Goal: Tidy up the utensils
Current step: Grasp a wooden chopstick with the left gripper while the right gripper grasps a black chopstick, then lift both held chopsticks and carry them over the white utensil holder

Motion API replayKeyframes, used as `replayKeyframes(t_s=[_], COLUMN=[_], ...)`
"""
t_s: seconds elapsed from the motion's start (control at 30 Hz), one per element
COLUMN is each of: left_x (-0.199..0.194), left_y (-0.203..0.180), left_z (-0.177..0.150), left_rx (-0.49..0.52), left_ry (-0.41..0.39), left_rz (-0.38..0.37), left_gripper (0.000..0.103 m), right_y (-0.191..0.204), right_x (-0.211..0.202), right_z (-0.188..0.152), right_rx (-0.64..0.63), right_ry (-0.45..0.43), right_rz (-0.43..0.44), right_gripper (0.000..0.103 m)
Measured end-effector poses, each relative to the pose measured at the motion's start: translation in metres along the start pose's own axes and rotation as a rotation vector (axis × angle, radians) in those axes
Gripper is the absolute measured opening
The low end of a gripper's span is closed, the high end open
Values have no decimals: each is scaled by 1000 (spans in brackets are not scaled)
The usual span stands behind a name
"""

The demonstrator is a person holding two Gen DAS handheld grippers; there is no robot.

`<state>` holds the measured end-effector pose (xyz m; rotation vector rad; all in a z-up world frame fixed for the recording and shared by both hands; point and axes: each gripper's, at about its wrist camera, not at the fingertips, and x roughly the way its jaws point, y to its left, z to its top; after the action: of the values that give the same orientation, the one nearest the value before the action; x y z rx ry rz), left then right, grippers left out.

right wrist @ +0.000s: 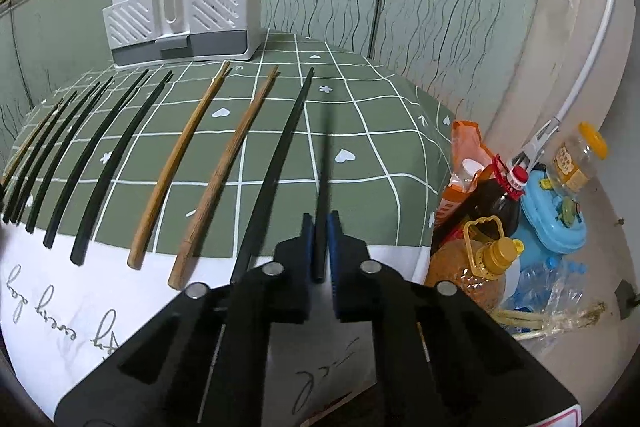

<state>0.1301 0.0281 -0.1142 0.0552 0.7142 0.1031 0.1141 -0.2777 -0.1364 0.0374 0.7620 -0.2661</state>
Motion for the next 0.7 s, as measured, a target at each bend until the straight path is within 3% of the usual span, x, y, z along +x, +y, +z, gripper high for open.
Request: replayKeyframes(t_s=[0.1,0.7], left_x=[-2,-78], left_y=[6,35], left_z=[3,45], left_rx=[-8,2], left_ry=[13,-155], left_rz=[-45,-118], left_gripper=[8,8], right_y=[-4,-33], right_x=[-4,-83], right_z=[2,35], right_rx=[10,0], right_ry=[2,-130], right_rz=[21,83], right_gripper=[6,6])
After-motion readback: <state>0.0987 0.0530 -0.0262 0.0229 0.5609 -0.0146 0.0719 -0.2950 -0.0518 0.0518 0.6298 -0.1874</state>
